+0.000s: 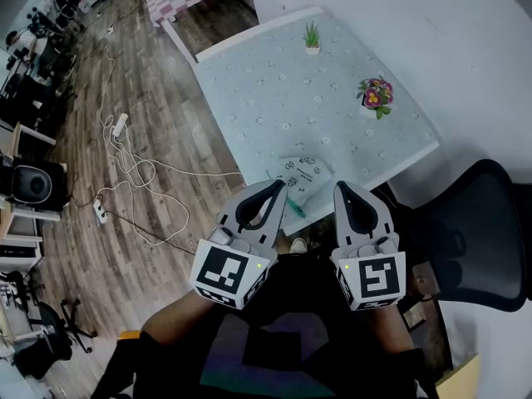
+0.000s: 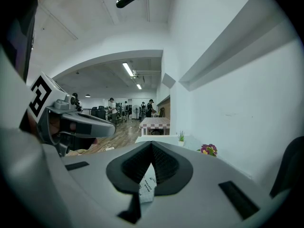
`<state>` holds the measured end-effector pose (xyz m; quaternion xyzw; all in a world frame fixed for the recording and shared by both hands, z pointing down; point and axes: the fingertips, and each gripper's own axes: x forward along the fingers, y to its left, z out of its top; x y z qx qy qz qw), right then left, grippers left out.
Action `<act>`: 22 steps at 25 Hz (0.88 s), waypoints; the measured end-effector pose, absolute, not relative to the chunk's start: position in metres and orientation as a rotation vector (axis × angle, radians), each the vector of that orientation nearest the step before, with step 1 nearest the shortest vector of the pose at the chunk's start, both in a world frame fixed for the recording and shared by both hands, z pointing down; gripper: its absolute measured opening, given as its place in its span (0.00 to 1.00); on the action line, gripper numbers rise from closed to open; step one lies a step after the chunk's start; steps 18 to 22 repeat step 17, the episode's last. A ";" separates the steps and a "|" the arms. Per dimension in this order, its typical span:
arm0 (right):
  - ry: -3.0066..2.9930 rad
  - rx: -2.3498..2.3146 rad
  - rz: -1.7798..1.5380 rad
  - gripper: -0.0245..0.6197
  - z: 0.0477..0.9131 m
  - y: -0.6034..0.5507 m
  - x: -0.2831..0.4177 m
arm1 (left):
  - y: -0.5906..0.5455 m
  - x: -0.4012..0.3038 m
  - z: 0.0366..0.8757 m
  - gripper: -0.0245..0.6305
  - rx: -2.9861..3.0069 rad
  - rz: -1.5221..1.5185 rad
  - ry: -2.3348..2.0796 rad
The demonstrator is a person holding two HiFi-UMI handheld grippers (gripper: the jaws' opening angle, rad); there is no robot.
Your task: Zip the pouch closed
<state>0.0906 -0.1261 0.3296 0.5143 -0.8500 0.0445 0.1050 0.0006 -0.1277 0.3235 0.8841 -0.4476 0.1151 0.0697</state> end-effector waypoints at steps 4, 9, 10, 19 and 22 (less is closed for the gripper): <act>-2.507 1.507 0.141 0.06 0.333 -0.126 0.090 | -0.128 -0.001 0.326 0.06 2.647 0.348 -1.355; -2.505 1.497 0.144 0.06 0.334 -0.124 0.088 | -0.126 -0.003 0.326 0.06 2.638 0.344 -1.364; -2.508 1.493 0.140 0.06 0.334 -0.125 0.088 | -0.126 -0.003 0.326 0.06 2.637 0.342 -1.364; -2.497 1.502 0.154 0.06 0.337 -0.124 0.090 | -0.126 -0.003 0.328 0.06 2.642 0.352 -1.366; -2.497 1.502 0.154 0.06 0.337 -0.124 0.090 | -0.126 -0.003 0.328 0.06 2.642 0.352 -1.366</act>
